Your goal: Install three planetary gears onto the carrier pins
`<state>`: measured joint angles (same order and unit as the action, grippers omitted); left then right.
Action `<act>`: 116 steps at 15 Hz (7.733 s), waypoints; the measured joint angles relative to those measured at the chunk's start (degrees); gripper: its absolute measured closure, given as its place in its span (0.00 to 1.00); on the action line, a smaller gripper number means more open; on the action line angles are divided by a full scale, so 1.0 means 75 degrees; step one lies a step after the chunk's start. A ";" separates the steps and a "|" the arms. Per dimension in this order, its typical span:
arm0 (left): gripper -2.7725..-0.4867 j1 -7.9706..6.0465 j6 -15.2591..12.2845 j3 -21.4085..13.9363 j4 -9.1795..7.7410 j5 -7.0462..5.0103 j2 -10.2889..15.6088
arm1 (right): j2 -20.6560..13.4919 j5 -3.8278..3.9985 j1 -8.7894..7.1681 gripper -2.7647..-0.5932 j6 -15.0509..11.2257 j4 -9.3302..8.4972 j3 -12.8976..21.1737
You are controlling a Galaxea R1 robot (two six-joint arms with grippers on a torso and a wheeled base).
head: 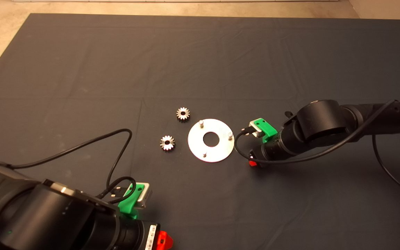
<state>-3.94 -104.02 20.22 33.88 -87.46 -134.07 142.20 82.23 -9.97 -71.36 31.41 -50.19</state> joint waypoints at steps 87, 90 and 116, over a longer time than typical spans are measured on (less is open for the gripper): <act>0.07 -0.0003 -0.0007 0.0000 -0.0002 0.0000 0.0000 | 0.1891 0.0657 -0.1151 0.90 0.2165 -0.0767 -0.1617; 0.07 -0.0003 -0.0007 0.0000 -0.0002 0.0000 0.0000 | 0.1892 0.0650 -0.1151 0.90 0.2165 -0.0774 -0.1617; 0.07 -0.0003 -0.0026 0.0000 -0.0002 0.0000 -0.0003 | 0.1881 0.0522 -0.1188 0.90 0.2165 -0.0937 -0.1702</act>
<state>-3.96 -104.22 20.22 33.87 -87.46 -134.10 156.31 86.14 -18.88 -55.13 24.38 -62.95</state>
